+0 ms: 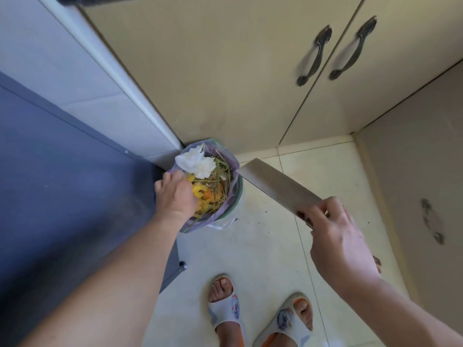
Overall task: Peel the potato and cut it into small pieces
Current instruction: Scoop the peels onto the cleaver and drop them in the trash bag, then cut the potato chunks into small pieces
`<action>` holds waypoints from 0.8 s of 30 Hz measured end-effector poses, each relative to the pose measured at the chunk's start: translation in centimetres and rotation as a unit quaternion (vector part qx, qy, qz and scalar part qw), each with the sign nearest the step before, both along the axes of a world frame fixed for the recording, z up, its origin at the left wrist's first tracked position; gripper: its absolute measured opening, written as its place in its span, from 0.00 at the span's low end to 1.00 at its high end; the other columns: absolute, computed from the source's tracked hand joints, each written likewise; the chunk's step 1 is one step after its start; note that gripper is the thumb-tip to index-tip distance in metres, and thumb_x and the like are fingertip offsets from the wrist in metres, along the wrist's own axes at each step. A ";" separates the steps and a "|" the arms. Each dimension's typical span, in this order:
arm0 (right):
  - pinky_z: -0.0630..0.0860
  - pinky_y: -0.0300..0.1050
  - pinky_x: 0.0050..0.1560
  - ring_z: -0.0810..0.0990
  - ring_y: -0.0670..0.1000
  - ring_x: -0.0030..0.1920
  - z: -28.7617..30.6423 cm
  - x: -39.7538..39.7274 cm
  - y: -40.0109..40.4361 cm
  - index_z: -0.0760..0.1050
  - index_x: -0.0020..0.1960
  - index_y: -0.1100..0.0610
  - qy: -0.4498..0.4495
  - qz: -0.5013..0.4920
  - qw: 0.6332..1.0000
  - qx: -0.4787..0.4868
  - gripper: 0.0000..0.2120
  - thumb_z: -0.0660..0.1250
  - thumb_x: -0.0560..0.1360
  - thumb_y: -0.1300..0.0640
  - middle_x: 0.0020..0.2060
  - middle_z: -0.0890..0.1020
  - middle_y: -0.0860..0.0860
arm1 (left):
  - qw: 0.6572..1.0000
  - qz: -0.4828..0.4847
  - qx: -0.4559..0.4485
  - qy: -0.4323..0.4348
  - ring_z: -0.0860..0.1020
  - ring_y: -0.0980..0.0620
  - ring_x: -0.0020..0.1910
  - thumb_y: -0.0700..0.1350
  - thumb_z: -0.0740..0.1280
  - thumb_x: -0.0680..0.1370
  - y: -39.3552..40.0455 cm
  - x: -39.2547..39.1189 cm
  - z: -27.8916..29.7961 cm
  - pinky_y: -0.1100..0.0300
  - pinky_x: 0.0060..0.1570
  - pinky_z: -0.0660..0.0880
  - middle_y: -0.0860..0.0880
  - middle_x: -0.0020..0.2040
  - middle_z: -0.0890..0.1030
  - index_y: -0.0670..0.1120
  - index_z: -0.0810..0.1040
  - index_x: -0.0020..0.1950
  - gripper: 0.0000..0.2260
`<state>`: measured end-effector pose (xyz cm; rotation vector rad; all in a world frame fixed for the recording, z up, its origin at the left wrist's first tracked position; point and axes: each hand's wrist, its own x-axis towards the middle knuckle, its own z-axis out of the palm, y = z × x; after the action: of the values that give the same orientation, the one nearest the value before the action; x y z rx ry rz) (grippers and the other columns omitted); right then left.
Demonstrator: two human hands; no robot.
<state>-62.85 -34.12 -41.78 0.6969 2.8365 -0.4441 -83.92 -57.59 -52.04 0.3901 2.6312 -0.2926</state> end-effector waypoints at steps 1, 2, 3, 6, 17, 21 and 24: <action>0.70 0.48 0.33 0.68 0.55 0.43 0.2 0.0 0.0 0.76 0.54 0.57 0.001 -0.017 1.000 -0.008 0.26 0.68 0.62 0.79 0.47 0.68 0.51 | 0.998 -0.017 -0.038 -0.044 0.63 0.41 0.71 0.47 0.66 0.81 0.1 -0.1 0.0 0.48 0.69 0.64 0.47 0.79 0.61 0.53 0.82 0.65 0.13; 0.70 0.48 0.34 0.67 0.54 0.43 0.6 0.1 -0.2 0.76 0.54 0.57 0.000 -0.030 0.999 -0.014 0.25 0.68 0.62 0.78 0.48 0.68 0.51 | 0.990 -0.025 -0.091 -0.103 0.59 0.40 0.74 0.46 0.64 0.82 0.1 0.0 0.0 0.46 0.72 0.61 0.47 0.83 0.50 0.59 0.76 0.72 0.18; 0.70 0.48 0.35 0.66 0.53 0.43 1.0 0.1 -0.3 0.76 0.55 0.57 0.002 -0.042 0.999 -0.020 0.25 0.68 0.63 0.78 0.48 0.68 0.51 | 0.977 -0.021 -0.144 -0.153 0.55 0.38 0.76 0.45 0.64 0.83 0.1 0.1 0.2 0.45 0.74 0.59 0.46 0.84 0.42 0.65 0.69 0.76 0.24; 0.72 0.48 0.37 0.67 0.53 0.44 2.6 0.8 -1.3 0.77 0.59 0.55 0.009 -0.072 0.997 -0.040 0.28 0.66 0.64 0.77 0.50 0.69 0.51 | 0.964 -0.023 -0.202 -0.169 0.55 0.37 0.76 0.47 0.66 0.81 0.1 0.6 0.6 0.43 0.73 0.58 0.44 0.84 0.40 0.66 0.64 0.77 0.27; 0.70 0.44 0.33 0.74 0.50 0.37 13.7 8.2 -3.6 0.76 0.39 0.55 -0.017 -0.365 0.905 -0.217 0.09 0.62 0.77 0.56 0.43 0.71 0.50 | 0.974 0.095 0.035 -0.204 0.77 0.36 0.65 0.47 0.63 0.83 4.3 9.4 10.0 0.50 0.61 0.76 0.38 0.67 0.79 0.40 0.75 0.69 0.17; 0.60 0.43 0.29 0.70 0.57 0.34 18.8 16.2 -2.7 0.65 0.27 0.52 0.048 -0.450 0.854 -0.256 0.18 0.62 0.75 0.55 0.34 0.70 0.54 | 0.948 0.083 0.165 -0.258 0.80 0.38 0.60 0.43 0.63 0.84 11.4 18.1 19.3 0.51 0.56 0.76 0.37 0.61 0.82 0.39 0.80 0.62 0.12; 0.67 0.44 0.33 0.78 0.58 0.36 23.6 24.9 -2.7 0.69 0.29 0.52 0.082 -0.510 0.811 -0.274 0.15 0.61 0.74 0.52 0.36 0.75 0.56 | 0.914 0.065 0.277 -0.289 0.82 0.44 0.56 0.43 0.65 0.82 15.4 26.5 28.5 0.54 0.51 0.75 0.43 0.57 0.85 0.48 0.81 0.63 0.11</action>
<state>-37.91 -36.79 -18.19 2.0295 1.9734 -1.4273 -57.40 -42.16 -23.54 0.3990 2.0889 0.5515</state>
